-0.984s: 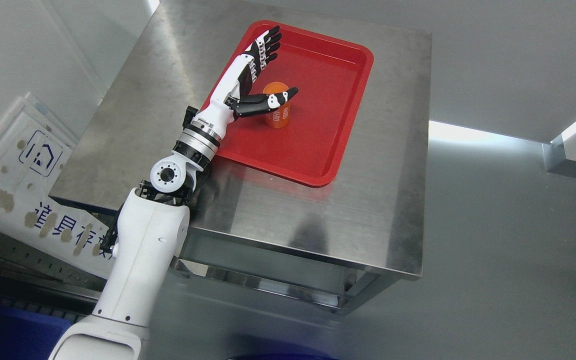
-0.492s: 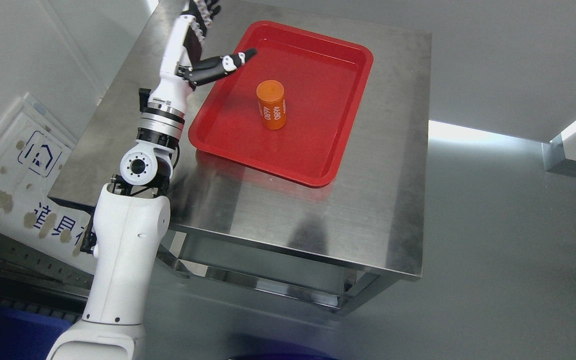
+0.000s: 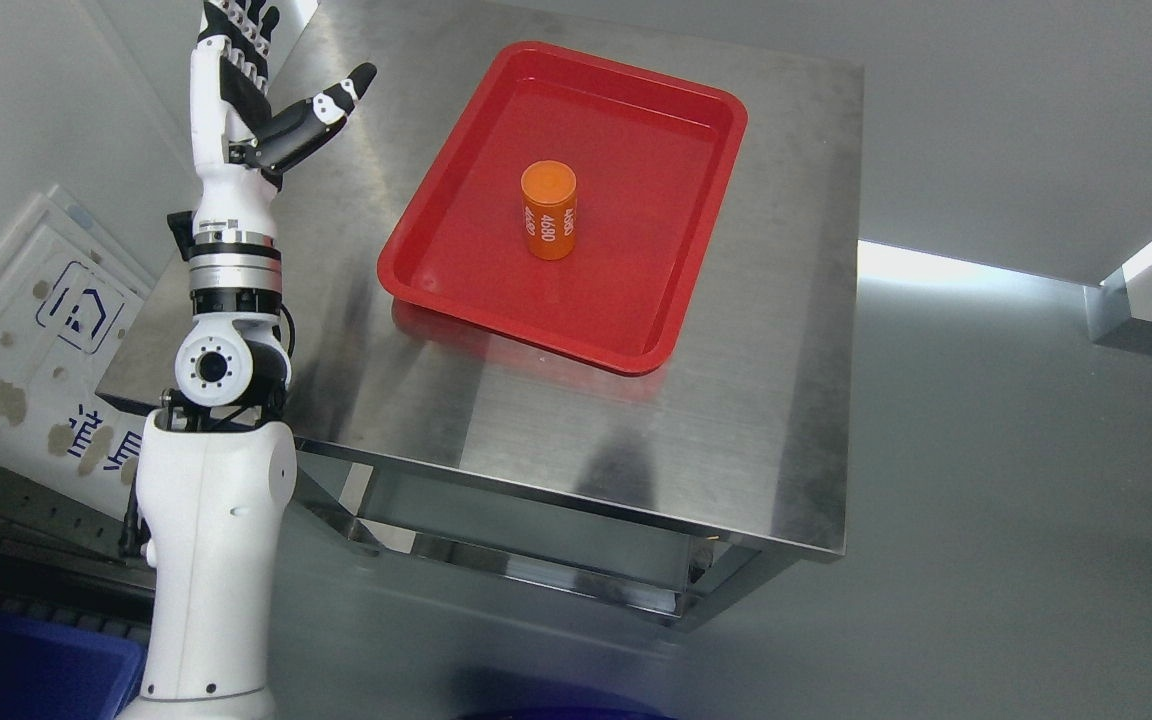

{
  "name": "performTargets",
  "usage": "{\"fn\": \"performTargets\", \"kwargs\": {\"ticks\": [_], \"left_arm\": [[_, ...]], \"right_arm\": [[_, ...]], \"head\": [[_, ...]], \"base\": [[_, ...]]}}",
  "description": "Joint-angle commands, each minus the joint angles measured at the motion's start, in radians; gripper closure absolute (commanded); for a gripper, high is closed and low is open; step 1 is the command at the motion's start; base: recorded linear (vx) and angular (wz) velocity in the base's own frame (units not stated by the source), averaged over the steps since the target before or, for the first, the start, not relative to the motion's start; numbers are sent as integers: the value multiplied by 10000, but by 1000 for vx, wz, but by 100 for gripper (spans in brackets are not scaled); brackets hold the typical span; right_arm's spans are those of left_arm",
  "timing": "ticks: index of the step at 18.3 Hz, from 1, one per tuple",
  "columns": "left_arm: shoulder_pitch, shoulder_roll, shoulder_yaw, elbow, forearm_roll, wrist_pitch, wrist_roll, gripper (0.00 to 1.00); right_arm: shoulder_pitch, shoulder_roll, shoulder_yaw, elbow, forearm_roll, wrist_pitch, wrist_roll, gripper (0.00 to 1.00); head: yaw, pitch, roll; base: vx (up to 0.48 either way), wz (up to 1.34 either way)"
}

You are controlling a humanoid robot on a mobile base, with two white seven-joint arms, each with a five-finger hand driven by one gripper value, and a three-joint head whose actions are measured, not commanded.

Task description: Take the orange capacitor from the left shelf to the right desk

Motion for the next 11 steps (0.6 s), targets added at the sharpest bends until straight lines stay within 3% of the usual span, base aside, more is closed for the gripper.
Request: {"fn": "performTargets", "kwargs": {"ticks": [1, 5, 9, 11], "left_arm": [[1447, 174, 604, -1216, 4, -48, 57, 1], [2260, 174, -316, -1216, -58, -18, 57, 2], [2400, 174, -287, -1232, -73, -3, 42, 2], [2385, 174, -287, -1232, -164, 28, 26, 10]], "right_arm": [[-16, -175, -107, -338, 0, -2, 8, 0], [-16, -175, -107, -338, 0, -2, 8, 0], [-16, -175, -107, -338, 0, -2, 8, 0], [-16, -175, -107, -338, 0, -2, 8, 0]], "head": [[0, 0, 0], [0, 0, 0], [0, 0, 0], [0, 0, 0]], "base": [[0, 0], [0, 0], [0, 0], [0, 0]]}}
